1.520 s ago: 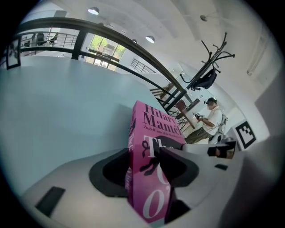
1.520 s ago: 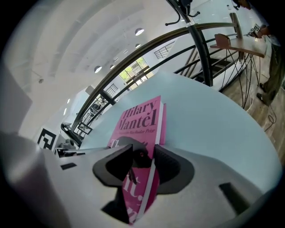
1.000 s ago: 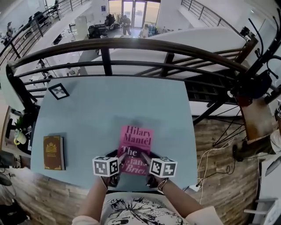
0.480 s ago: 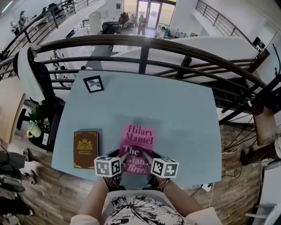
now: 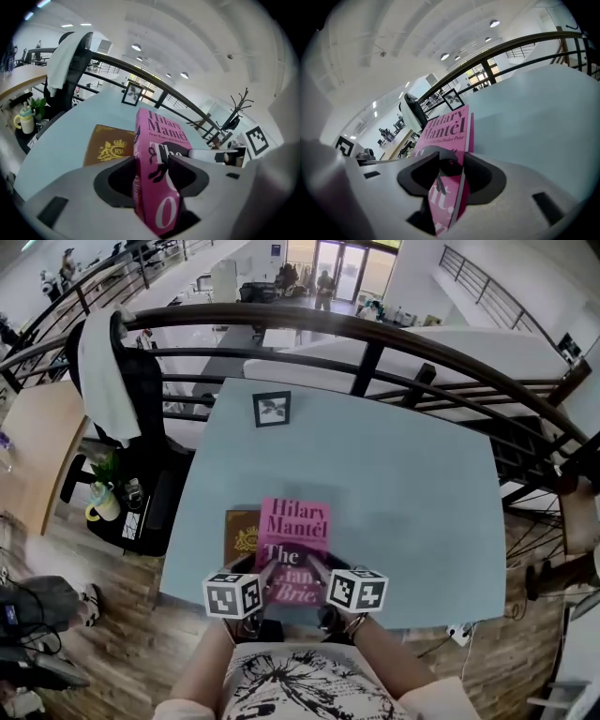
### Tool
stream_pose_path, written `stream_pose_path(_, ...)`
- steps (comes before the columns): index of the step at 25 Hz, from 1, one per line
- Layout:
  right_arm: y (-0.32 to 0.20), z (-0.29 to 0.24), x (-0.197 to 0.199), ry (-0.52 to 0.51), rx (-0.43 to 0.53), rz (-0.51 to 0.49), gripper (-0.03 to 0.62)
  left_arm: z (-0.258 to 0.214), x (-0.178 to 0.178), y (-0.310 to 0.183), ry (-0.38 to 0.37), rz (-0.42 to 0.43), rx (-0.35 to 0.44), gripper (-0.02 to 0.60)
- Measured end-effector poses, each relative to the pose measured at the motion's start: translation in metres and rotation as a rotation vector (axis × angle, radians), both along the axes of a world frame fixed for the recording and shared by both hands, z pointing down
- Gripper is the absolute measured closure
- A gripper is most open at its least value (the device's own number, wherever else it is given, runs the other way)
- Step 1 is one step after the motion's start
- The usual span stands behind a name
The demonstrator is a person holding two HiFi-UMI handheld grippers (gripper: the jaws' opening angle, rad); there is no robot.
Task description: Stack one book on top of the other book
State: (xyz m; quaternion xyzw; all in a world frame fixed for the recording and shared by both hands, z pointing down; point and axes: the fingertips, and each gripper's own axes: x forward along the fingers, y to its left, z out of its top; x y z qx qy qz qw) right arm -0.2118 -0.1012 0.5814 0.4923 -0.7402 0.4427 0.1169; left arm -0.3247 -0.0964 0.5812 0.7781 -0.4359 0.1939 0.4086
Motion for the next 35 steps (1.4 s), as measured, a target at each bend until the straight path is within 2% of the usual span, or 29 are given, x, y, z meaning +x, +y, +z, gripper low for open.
stream_pose_path(6, -0.001, 0.018, -0.068, 0.021, -0.041, -0.053, 0.442, 0.018, -0.069, 0.005, 0.01, -0.053, -0.048, 0.365)
stream_pose_path(11, -0.007, 0.032, -0.095, 0.04, -0.071, -0.086, 0.441, 0.034, -0.096, 0.005, 0.02, -0.095, -0.079, 0.365)
stream_pose_path(16, -0.021, 0.044, -0.105, 0.05, -0.083, -0.093, 0.442, 0.048, -0.103, -0.004, 0.044, -0.124, -0.109, 0.365)
stream_pose_path(21, -0.024, 0.055, -0.104, 0.071, -0.094, -0.075, 0.439, 0.056, -0.104, -0.008, 0.025, -0.082, -0.114, 0.365)
stream_pose_path(26, -0.024, 0.053, -0.103, 0.098, -0.061, -0.083, 0.433, 0.057, -0.103, -0.008, 0.044, -0.056, -0.117, 0.365)
stream_pose_path(30, -0.023, 0.052, -0.096, 0.156, -0.037, -0.069, 0.393, 0.05, -0.108, -0.012, 0.032, -0.037, -0.086, 0.365)
stream_pose_path(35, -0.024, 0.037, -0.089, 0.164, -0.026, -0.061, 0.379, 0.028, -0.116, -0.021, 0.017, -0.049, -0.019, 0.367)
